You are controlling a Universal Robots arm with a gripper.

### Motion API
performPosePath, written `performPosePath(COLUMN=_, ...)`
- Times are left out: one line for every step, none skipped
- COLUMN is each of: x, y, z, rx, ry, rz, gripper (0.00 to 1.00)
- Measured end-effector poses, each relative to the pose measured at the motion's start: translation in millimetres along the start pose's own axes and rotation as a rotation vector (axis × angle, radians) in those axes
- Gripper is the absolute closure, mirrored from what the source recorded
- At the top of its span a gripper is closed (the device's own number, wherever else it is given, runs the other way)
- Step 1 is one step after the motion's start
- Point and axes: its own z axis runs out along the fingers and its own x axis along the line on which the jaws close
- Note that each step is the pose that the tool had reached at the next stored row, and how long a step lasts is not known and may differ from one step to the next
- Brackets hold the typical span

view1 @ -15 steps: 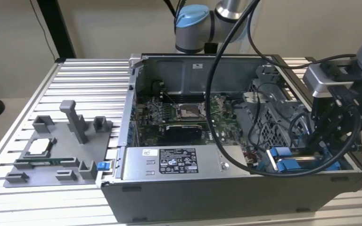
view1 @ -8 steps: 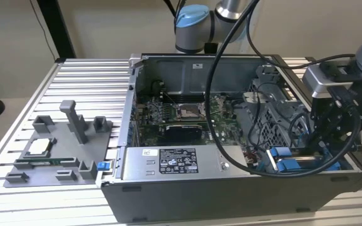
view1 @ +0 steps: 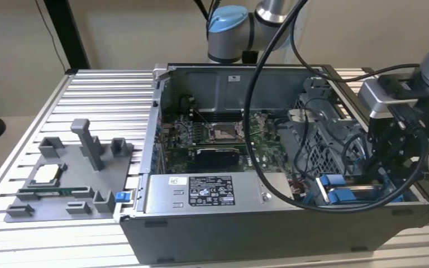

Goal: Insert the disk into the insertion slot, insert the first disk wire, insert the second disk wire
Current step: 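Insert the first disk wire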

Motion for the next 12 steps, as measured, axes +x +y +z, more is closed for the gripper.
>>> performPosePath(x=0.0, y=0.4, z=0.0, rx=0.0005, ry=-0.0001, rz=0.000, gripper=1.00)
performPosePath(x=0.1, y=1.0, z=0.2, rx=0.0013, ry=0.0000, rz=0.000, gripper=1.00)
performPosePath(x=0.1, y=1.4, z=0.6, rx=0.0021, ry=-0.0001, rz=0.000, gripper=1.00)
performPosePath(x=0.2, y=1.8, z=1.1, rx=0.0030, ry=0.0002, rz=0.000, gripper=1.00)
performPosePath(x=0.3, y=2.1, z=1.9, rx=0.0035, ry=0.0003, rz=-0.001, gripper=1.00)
performPosePath(x=0.4, y=2.4, z=2.9, rx=0.0041, ry=0.0001, rz=-0.001, gripper=1.00)
performPosePath(x=0.5, y=2.6, z=4.0, rx=0.0046, ry=-0.0005, rz=-0.001, gripper=1.00)
performPosePath(x=0.6, y=2.9, z=4.9, rx=0.0049, ry=-0.0013, rz=-0.001, gripper=1.00)
performPosePath(x=0.7, y=3.2, z=5.7, rx=0.0053, ry=-0.0019, rz=-0.001, gripper=1.00)
performPosePath(x=0.7, y=3.2, z=6.0, rx=0.0059, ry=-0.0022, rz=-0.001, gripper=1.00)
performPosePath(x=0.8, y=3.3, z=6.4, rx=0.0068, ry=-0.0029, rz=-0.001, gripper=1.00)
performPosePath(x=0.8, y=3.3, z=6.6, rx=0.0071, ry=-0.0034, rz=-0.001, gripper=1.00)
